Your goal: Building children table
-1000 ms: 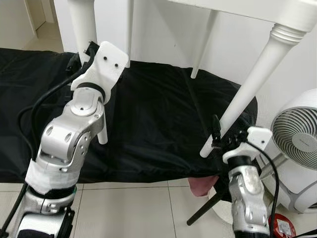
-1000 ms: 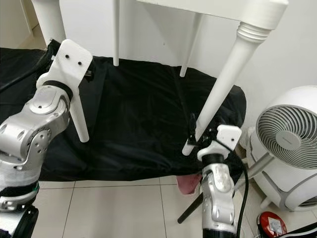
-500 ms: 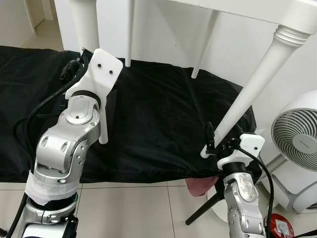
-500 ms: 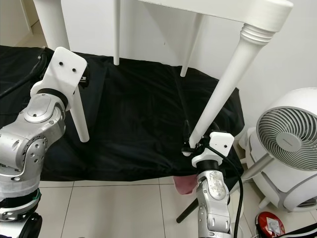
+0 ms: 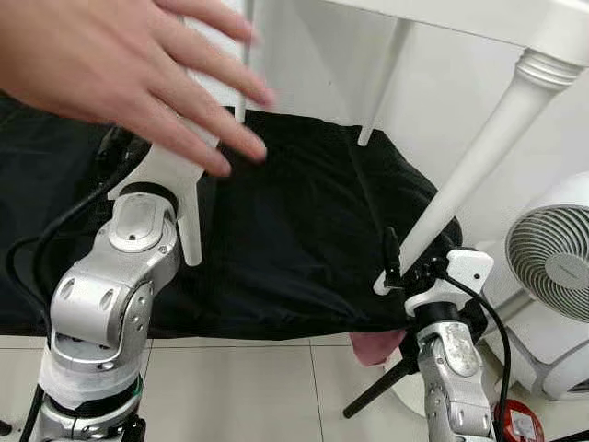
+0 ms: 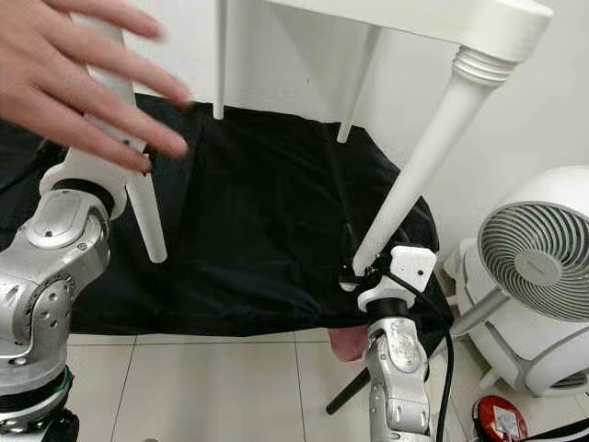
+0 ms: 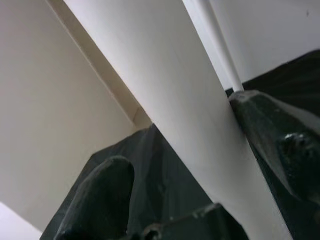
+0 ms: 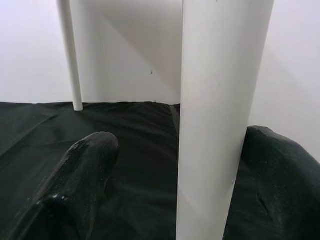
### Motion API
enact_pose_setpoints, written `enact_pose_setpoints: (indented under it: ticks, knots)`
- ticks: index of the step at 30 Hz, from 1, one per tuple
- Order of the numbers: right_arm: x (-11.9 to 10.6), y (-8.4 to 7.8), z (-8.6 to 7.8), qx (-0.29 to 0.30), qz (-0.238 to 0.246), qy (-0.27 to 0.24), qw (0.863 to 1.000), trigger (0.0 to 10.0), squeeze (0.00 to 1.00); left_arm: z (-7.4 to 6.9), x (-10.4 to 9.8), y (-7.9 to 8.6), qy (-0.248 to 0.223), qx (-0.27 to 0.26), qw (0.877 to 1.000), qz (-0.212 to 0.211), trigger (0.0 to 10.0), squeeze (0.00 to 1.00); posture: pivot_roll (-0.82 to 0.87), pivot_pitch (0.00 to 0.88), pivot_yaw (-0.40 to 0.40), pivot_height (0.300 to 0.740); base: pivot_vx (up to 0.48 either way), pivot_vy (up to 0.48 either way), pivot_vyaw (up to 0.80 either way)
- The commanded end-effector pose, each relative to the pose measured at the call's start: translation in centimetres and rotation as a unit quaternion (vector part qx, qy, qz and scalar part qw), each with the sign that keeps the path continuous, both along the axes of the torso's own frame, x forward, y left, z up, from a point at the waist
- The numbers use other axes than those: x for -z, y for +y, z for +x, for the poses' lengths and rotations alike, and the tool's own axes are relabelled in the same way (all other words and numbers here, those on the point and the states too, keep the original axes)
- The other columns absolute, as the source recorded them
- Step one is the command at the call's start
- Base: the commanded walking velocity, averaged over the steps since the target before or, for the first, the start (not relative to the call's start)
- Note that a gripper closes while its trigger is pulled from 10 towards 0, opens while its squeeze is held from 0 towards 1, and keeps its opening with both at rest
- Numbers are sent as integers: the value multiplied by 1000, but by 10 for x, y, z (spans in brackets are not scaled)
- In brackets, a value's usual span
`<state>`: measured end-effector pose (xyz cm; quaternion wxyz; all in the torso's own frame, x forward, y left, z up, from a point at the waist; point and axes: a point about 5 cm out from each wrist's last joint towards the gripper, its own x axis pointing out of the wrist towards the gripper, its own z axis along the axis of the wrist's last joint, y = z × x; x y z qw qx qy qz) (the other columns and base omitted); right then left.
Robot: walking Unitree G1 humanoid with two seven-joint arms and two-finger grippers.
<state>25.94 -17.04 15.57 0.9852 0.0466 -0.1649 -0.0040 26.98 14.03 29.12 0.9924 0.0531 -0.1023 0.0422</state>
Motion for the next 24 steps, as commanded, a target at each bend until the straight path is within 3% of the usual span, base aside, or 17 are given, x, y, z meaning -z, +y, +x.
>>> enact_pose_setpoints:
  ticks: [1,10,14,24]
  knots:
    - [0,0,1,-5,-5,-2,1000,10000,0,-5,1,5,-2,-34,999,-4,10000,0,53,7,-157,740,0,0,0]
    - [1,-1,5,-13,-16,1,1000,10000,0,-19,16,4,9,-4,1000,11,10000,0,60,6,-166,740,0,0,0]
    - [3,0,6,-19,-23,4,1000,10000,0,-29,21,-4,-13,33,999,-20,10000,0,67,3,-169,740,0,0,0]
    - [6,2,8,-27,-28,7,999,10000,0,-36,36,-12,-8,73,997,-36,10000,0,67,0,-167,740,0,0,0]
